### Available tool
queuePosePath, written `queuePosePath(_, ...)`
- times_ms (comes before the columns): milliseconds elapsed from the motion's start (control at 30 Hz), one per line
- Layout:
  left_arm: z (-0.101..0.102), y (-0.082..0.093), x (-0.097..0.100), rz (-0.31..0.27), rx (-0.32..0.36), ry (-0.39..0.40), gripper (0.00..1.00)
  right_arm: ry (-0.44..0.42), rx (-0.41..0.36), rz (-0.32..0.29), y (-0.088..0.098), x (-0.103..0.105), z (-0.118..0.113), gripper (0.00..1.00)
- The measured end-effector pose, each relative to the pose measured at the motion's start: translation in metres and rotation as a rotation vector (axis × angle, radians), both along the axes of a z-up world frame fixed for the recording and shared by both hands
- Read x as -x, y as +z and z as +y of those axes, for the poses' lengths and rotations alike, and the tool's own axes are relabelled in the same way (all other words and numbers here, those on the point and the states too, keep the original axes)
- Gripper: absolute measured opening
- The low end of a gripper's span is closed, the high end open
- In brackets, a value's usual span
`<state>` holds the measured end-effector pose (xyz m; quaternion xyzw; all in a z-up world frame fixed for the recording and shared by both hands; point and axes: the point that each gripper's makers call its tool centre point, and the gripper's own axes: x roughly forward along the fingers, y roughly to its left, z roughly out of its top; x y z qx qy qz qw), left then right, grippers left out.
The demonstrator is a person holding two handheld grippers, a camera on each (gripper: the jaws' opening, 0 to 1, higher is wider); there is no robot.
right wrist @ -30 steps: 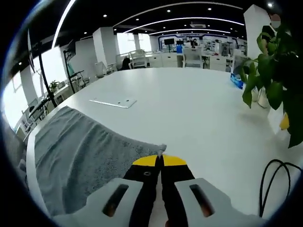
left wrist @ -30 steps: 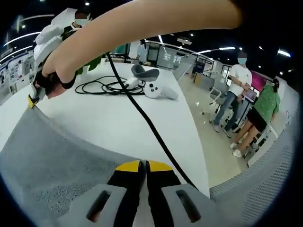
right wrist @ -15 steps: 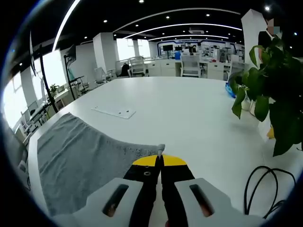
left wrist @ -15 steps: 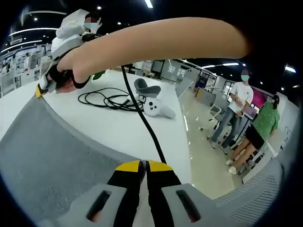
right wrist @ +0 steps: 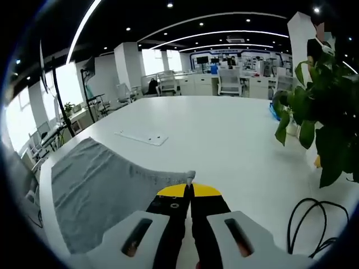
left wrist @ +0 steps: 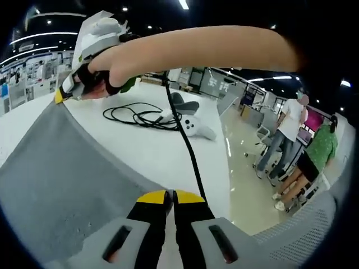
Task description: Fold the towel on the table until its edges align and the towel forms a compact rectangular stack.
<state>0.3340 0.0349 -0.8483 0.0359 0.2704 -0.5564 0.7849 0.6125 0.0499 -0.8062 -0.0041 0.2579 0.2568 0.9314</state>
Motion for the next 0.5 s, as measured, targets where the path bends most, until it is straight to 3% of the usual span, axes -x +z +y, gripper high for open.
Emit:
queuePosePath(300, 0.011, 0.017, -0.005, 0.006, 0.037, 0.049, 0.04, 0.027, -0.030, -0.009, 0.003, 0.004, 0.007, 0.00)
queuePosePath(500, 0.022, 0.034, 0.003, -0.005, 0.063, 0.032, 0.04, -0.005, -0.062, -0.006, 0.011, 0.003, 0.010, 0.00)
